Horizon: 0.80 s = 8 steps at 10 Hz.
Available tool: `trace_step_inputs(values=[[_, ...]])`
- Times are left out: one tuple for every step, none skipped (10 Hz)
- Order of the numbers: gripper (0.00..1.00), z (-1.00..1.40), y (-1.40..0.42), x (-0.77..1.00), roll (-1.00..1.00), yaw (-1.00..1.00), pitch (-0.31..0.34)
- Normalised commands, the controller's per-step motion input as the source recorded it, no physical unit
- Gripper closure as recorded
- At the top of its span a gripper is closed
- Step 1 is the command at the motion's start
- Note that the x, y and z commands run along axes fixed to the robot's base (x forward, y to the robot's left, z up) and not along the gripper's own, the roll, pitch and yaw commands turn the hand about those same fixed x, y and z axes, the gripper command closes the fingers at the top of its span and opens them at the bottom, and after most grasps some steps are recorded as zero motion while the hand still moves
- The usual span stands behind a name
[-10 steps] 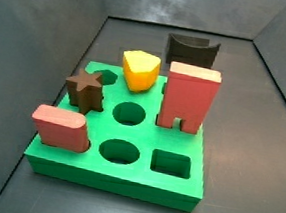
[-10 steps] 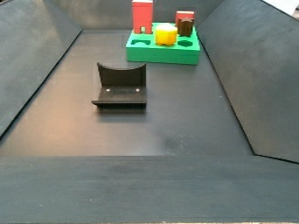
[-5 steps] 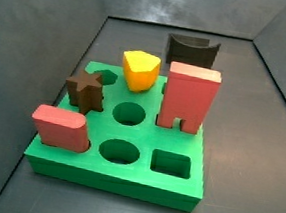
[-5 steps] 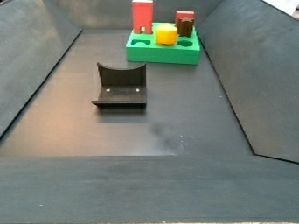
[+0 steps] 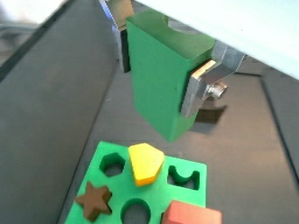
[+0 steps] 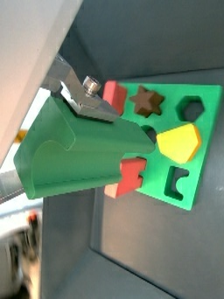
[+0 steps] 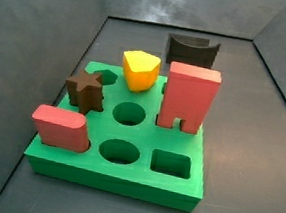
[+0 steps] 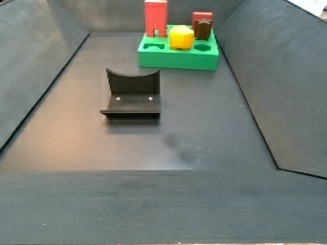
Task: Pick up the arch object. Move up. Rotate the arch object. Move to above the board. Insert the arch object.
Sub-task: Move to above the board.
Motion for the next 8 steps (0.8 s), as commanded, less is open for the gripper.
trace_step_inputs(values=[[1.0, 0.02, -0.1, 0.07, 0.0, 1.0, 0.149], [1.0, 0.02, -0.07, 0.07, 0.0, 1.0, 0.163], [1.0, 0.02, -0.06, 0.07, 0.0, 1.0, 0.182], [1.0, 0.02, -0.04, 0.07, 0.01, 1.0, 0.215], [1.0, 0.02, -0.04, 0.07, 0.01, 1.0, 0.244], [1.0, 0.02, -0.03, 0.06, 0.02, 0.82, 0.245], [1.0, 0.02, -0.02, 0.06, 0.03, 0.66, 0.217], [1.0, 0.02, -0.02, 0.06, 0.03, 0.37, 0.167]])
